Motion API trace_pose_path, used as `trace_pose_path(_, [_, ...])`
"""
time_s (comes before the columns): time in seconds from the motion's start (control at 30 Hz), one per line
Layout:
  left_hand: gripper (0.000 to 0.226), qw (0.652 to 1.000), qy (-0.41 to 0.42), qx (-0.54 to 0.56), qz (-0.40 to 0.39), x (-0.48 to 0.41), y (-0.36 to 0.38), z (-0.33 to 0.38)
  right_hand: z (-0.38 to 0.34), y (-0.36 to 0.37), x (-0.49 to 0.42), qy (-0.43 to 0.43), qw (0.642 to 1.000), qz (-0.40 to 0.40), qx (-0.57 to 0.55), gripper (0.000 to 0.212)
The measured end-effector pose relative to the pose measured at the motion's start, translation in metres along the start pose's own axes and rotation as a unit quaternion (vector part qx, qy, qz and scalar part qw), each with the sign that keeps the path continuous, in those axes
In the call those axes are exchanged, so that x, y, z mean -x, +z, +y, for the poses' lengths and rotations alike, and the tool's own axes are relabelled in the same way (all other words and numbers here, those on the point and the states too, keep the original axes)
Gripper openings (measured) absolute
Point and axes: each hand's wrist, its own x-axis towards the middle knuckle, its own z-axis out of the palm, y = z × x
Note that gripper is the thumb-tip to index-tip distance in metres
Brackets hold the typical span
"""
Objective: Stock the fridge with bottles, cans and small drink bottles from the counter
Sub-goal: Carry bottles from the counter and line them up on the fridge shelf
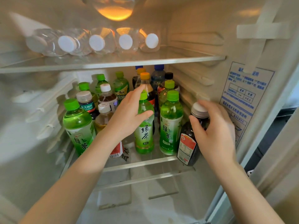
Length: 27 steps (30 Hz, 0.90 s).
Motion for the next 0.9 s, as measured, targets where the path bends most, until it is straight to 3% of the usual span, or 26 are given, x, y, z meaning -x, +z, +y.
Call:
trace_pose_path(0.27, [0.08,0.998,-0.035,-0.034,-0.037,0.015,-0.028,-0.012,-0.019,0.0,0.011,-0.033,0.995,-0.007,-0.09,0.036])
trace_pose_path(0.57, [0.078,1.0,-0.006,-0.024,-0.005,0.058,-0.044,-0.011,-0.05,0.02,0.0,-0.09,0.986,-0.05,-0.129,0.035])
trace_pose_path(0.9, [0.079,0.998,-0.055,0.034,0.003,0.081,-0.071,-0.029,-0.061,0.064,-0.012,-0.125,0.981,-0.121,-0.087,0.038])
